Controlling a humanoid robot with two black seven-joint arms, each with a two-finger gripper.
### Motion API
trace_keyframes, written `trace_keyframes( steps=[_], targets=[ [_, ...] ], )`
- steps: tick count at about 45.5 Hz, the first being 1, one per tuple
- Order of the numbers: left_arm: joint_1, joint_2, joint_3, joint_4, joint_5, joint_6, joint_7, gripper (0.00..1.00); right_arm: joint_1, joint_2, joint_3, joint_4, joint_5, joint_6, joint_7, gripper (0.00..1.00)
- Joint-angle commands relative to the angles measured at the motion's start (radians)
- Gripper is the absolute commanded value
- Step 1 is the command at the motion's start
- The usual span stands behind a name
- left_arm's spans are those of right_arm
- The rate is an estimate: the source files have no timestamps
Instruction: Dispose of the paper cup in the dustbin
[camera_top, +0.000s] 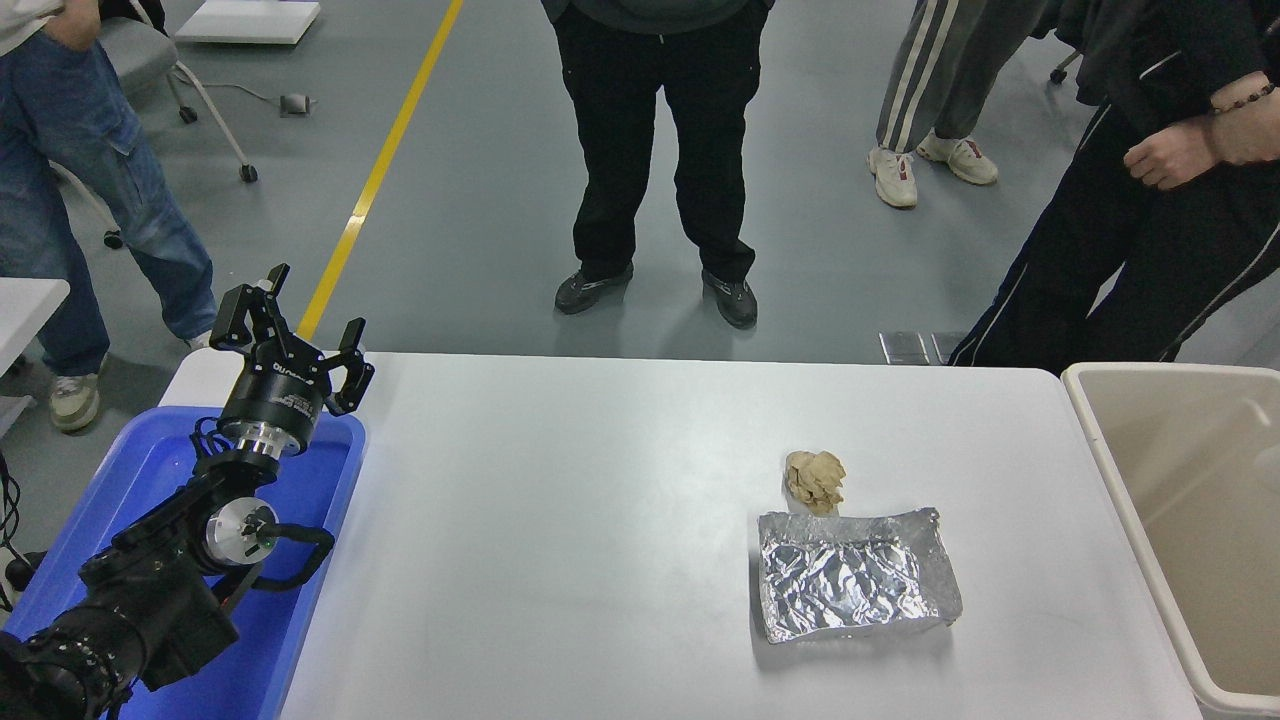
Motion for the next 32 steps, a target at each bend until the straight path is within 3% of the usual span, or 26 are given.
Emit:
trace_keyframes(
  steps=[1,9,10,16,18,25,32],
  targets=[
    [0.000,0.000,0.000,0.000,0.000,0.000,0.000,1.00,-0.042,0.037,0.002,-0.002,0.042,-0.024,-0.016,0.00],
    [0.000,0.000,0.000,0.000,0.000,0.000,0.000,1.00,-0.041,0.035,0.002,-0.004,0.042,-0.033,-0.016,0.00],
    [0.000,0.000,0.000,0.000,0.000,0.000,0.000,1.00,-0.041,0.034,0.002,-0.004,0.044,-0.043,-0.016,0.04],
    [0.000,0.000,0.001,0.000,0.000,0.000,0.000,1.00,-0.041,0.029,0.000,0.002,0.047,-0.125,-0.013,0.69],
    [0.000,0.000,0.000,0.000,0.000,0.000,0.000,1.00,-0.039,0.029,0.002,0.004,0.049,-0.148,-0.013,0.85],
    [0.000,0.000,0.000,0.000,0.000,0.000,0.000,1.00,-0.032,0.031,0.005,0.007,0.049,-0.185,-0.010,0.97],
    [0.000,0.000,0.000,0.000,0.000,0.000,0.000,1.00,0.010,0.028,0.005,0.010,0.050,-0.182,-0.010,0.98]
  ],
)
